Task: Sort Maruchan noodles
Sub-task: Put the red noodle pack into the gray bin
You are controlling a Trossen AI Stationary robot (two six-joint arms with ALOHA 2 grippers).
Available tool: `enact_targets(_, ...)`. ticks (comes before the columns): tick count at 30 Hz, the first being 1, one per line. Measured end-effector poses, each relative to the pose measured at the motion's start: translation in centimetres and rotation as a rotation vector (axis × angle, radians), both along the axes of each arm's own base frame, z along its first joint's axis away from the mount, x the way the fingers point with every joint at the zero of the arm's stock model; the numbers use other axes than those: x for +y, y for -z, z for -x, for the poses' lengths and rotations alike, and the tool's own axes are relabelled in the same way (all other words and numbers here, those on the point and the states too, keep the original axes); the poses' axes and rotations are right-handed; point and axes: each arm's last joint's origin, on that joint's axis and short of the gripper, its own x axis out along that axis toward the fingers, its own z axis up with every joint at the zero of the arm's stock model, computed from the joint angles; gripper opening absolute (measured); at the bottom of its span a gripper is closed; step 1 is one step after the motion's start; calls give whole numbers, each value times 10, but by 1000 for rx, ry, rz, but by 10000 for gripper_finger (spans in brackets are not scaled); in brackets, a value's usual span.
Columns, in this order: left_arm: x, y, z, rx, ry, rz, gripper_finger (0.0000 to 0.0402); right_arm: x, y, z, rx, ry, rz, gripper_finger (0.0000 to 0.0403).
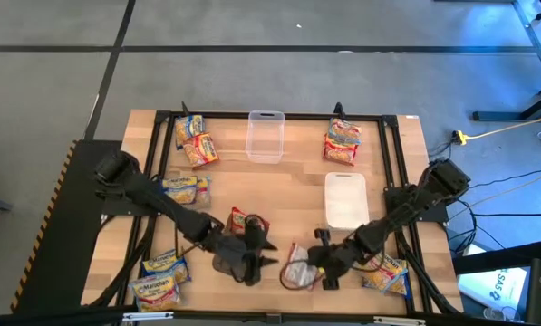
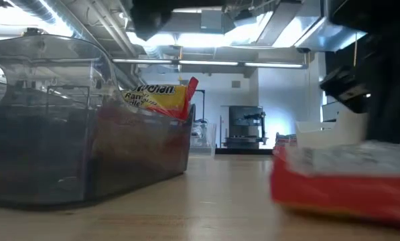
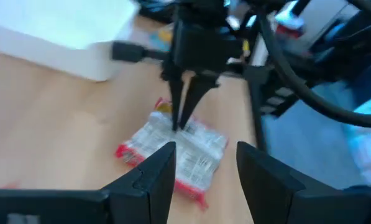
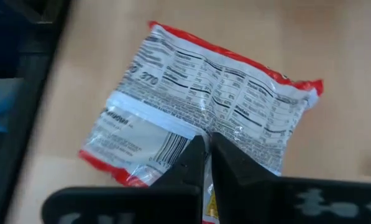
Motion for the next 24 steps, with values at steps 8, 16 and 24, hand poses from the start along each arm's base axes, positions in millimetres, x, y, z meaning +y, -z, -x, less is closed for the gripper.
enact_targets(8, -39, 29, -5, -32, 4, 144, 159, 38, -9, 25, -39, -59, -118, 2)
enact_targets(16, -82, 27, -31, -71, 62, 141, 158, 55, -23, 49, -35, 78, -215, 3)
enact_targets(24, -109, 43, -66, 119, 70, -11, 158, 50, -17, 55, 85, 287, -290, 33)
